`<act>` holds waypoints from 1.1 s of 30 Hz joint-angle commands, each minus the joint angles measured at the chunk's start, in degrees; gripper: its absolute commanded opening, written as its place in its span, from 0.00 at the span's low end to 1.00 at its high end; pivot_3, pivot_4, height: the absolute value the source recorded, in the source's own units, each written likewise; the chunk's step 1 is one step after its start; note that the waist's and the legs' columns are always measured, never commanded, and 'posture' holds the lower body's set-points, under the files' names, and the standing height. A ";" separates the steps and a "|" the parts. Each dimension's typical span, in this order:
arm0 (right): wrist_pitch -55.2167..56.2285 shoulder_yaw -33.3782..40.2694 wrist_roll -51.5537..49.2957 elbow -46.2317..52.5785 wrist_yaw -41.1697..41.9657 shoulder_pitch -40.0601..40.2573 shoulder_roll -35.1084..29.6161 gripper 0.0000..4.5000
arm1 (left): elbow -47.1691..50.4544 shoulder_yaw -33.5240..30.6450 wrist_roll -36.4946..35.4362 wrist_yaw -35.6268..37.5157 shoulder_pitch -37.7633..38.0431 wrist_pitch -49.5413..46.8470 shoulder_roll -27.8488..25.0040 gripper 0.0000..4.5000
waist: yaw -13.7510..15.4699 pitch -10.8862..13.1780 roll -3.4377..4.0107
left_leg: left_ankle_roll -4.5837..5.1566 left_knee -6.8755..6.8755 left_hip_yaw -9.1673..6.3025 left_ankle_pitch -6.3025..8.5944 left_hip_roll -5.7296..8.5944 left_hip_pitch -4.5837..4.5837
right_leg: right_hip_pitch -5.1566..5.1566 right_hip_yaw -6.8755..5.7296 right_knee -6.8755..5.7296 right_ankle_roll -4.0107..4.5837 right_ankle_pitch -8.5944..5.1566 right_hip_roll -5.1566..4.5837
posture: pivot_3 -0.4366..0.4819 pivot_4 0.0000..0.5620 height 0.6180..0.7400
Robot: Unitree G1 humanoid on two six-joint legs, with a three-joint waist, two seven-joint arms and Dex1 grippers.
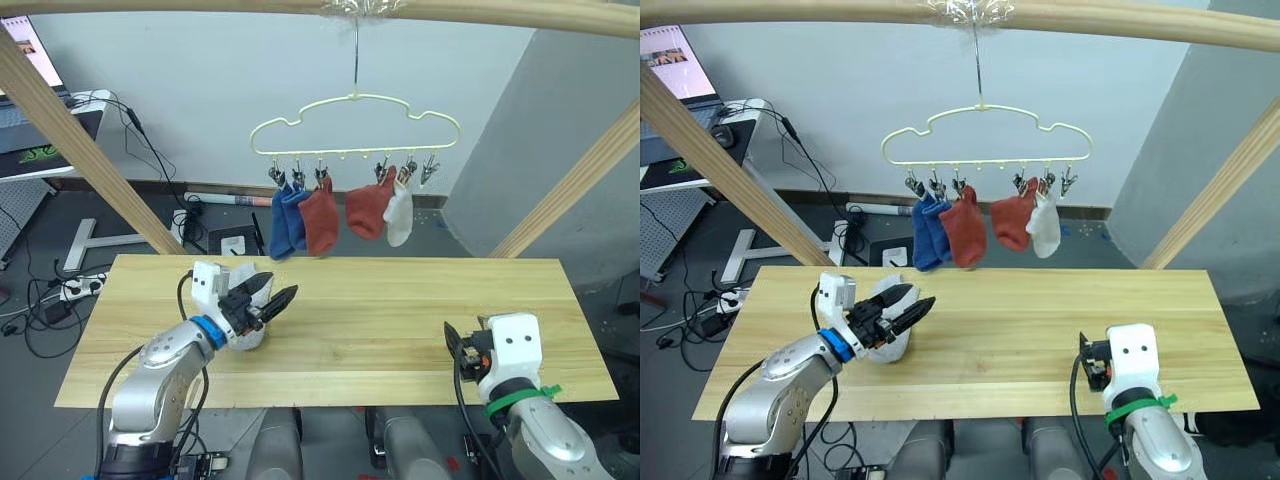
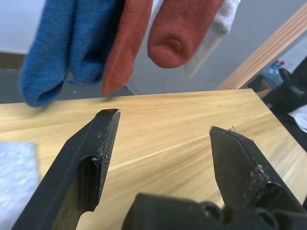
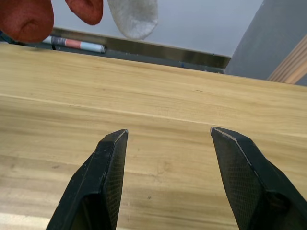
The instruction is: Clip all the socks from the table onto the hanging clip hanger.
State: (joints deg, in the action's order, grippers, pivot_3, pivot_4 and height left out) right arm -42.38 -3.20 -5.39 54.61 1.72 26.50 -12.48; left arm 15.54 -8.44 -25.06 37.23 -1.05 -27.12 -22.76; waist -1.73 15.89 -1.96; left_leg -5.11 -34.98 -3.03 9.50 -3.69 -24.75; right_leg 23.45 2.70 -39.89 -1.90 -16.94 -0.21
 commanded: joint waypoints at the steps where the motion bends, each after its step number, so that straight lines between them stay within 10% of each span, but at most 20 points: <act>1: 4.92 -0.47 0.73 -0.27 0.95 2.70 -0.05 0.64 | 2.41 -0.53 0.49 -1.35 1.74 0.22 -1.11 0.75 | 0.02 -0.14 0.00 | 0.00 0.00 0.01 0.00 0.00 0.00 | 0.00 0.02 0.00 0.01 0.00 -0.01 | 0.48 0.42 1.00; 33: 11.61 0.00 1.47 -5.00 3.38 6.63 0.03 0.64 | 3.26 0.63 0.56 -0.08 6.67 4.58 -3.23 0.75 | 0.08 -0.23 -0.01 | 0.00 0.14 0.06 0.01 -0.02 -0.04 | 0.01 -0.02 0.14 0.21 -0.18 -0.04 | 0.49 0.42 1.00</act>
State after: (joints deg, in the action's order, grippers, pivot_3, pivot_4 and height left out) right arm -31.62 -4.12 -3.75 48.46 4.93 33.01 -12.48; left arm 16.09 -7.08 -24.11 36.93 5.03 -23.56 -25.49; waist -1.64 15.66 -1.97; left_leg -5.11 -34.85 -2.96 9.51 -3.71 -24.80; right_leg 23.47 2.67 -39.75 -1.69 -17.12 -0.25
